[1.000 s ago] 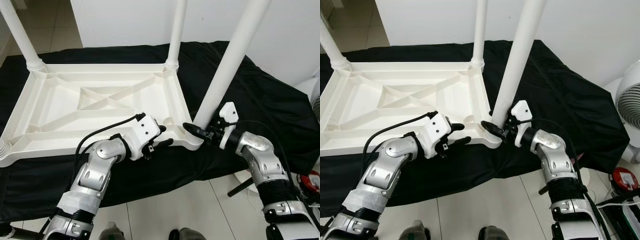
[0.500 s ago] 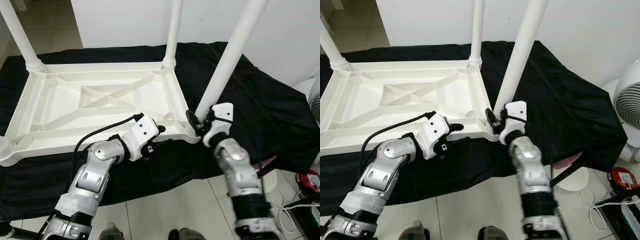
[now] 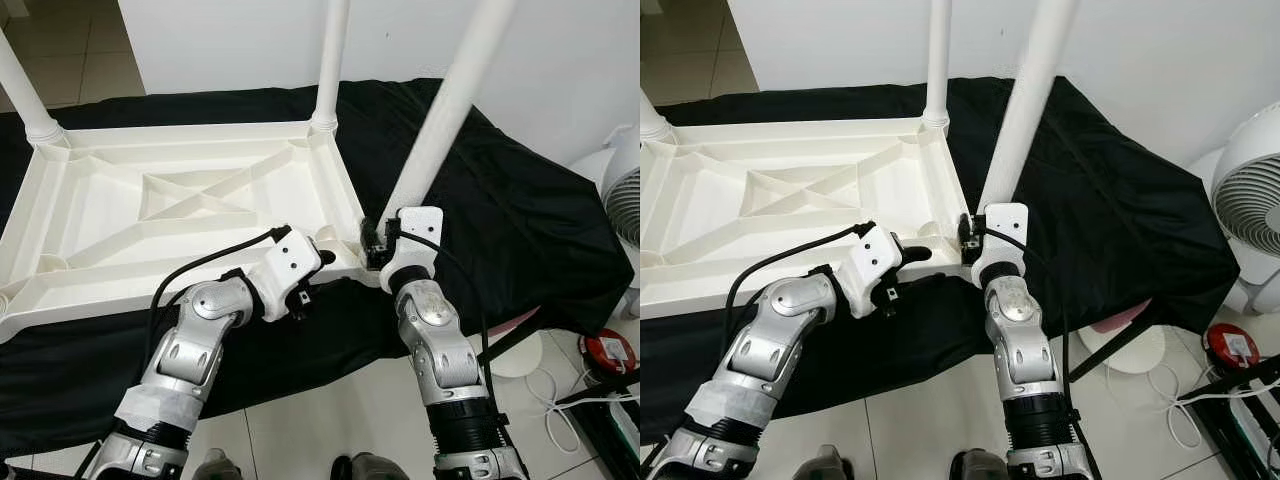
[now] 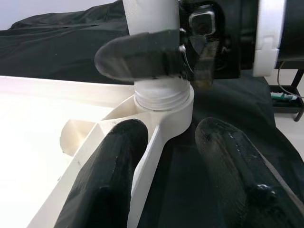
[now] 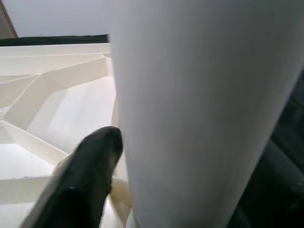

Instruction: Building children table

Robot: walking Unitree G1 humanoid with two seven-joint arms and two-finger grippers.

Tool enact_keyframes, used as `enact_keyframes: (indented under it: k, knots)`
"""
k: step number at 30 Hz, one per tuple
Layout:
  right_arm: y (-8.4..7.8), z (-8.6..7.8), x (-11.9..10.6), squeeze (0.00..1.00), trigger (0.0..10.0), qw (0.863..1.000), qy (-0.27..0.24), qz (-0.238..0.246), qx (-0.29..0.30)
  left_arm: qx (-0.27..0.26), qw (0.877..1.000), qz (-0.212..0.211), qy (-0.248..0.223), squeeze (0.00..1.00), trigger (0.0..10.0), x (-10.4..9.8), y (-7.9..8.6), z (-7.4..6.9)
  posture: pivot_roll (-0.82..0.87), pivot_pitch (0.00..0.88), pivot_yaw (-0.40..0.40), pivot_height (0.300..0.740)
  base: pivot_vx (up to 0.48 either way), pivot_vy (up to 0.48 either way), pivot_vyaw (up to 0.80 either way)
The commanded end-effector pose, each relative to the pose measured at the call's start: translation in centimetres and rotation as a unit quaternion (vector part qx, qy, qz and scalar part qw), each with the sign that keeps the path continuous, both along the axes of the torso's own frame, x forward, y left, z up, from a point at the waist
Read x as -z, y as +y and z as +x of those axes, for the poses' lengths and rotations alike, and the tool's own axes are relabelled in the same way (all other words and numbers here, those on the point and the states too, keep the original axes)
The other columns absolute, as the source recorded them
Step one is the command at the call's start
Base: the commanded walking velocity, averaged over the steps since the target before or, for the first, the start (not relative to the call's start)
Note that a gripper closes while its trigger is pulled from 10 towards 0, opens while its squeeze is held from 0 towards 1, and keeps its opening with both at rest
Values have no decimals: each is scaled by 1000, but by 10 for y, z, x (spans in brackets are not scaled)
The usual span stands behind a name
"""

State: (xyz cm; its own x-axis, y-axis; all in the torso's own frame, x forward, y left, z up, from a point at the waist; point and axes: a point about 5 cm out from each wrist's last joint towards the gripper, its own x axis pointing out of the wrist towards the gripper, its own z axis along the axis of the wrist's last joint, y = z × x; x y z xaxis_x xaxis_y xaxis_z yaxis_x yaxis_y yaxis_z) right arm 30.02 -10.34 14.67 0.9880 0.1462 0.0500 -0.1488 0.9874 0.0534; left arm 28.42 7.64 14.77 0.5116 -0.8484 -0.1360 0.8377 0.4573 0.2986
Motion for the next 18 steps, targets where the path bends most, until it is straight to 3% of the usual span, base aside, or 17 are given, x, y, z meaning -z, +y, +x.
enact_keyframes:
  k: [1, 6, 8, 11, 13, 18]
  knots:
    - [-1, -4, 1, 1000, 10000, 1000, 2, 7, -11, -42, 999, -9, -5, 0, 10000, 1, -1, 5, -6, 26, -57, 740, 0, 0, 0]
    - [-10, -6, 0, 1000, 10000, 999, 1, -2, -37, -40, 999, -10, -6, 0, 10000, -3, -1, 6, -5, 58, -60, 740, 0, 0, 0]
    - [-19, -11, 0, 0, 10000, 996, -4, -10, -87, -41, 999, -18, -1, 0, 10000, -4, 2, 6, -11, 64, -52, 740, 0, 0, 0]
    - [-24, -13, -1, 0, 10000, 993, -11, -30, -117, -43, 999, -12, 0, 0, 10000, -4, 4, 6, -2, 94, -54, 740, 0, 0, 0]
    - [-31, -19, 0, 0, 10000, 982, -10, -43, -182, -36, 999, -23, 5, 0, 10000, -5, 6, 4, 3, 93, -30, 740, 0, 0, 0]
    - [-47, -20, 1, 0, 10000, 969, -13, -83, -233, -34, 999, -18, 6, 0, 10000, -7, 6, 4, 25, 112, -24, 740, 0, 0, 0]
